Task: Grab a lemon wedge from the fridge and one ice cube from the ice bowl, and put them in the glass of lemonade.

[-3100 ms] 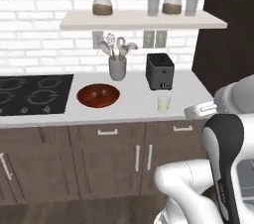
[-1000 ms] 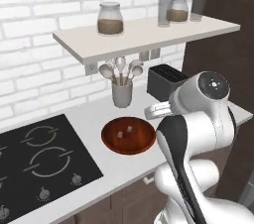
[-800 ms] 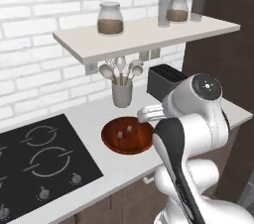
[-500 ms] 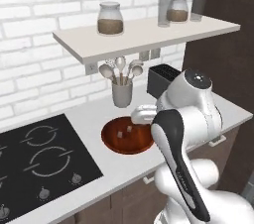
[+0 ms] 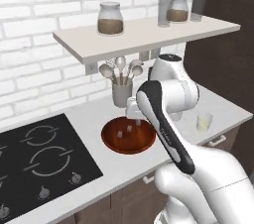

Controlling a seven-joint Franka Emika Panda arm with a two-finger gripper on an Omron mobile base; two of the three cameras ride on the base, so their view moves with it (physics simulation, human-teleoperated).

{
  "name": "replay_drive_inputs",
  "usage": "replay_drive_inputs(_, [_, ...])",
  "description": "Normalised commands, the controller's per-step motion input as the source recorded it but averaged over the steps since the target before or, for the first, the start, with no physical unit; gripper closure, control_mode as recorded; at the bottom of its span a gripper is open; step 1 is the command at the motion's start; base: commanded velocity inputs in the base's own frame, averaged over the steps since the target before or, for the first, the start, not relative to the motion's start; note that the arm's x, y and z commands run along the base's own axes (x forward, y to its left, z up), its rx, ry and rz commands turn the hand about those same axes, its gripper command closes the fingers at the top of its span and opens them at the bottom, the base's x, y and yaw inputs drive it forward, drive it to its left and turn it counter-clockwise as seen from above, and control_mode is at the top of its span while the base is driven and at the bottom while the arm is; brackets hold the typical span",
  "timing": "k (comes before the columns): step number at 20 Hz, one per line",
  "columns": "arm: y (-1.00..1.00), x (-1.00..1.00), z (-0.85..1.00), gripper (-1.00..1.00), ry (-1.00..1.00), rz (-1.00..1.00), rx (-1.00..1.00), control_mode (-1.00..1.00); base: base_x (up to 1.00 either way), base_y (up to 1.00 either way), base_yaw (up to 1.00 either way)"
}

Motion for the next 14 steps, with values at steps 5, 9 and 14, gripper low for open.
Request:
replay_drive_inputs(5, [0.09, 0.31, -0.46, -1.00, 0.03, -0.01, -0.09, -1.00, 0.00, 0.00, 0.00])
replay_drive_inputs(9, [0.08, 0.23, -0.45, -1.00, 0.00, 0.00, -0.06, -1.00, 0.00, 0.00, 0.00])
replay_drive_inputs(14, [0.03, 0.25, -0.39, -1.00, 0.00, -0.01, -0.02, -1.00, 0.00, 0.00, 0.00])
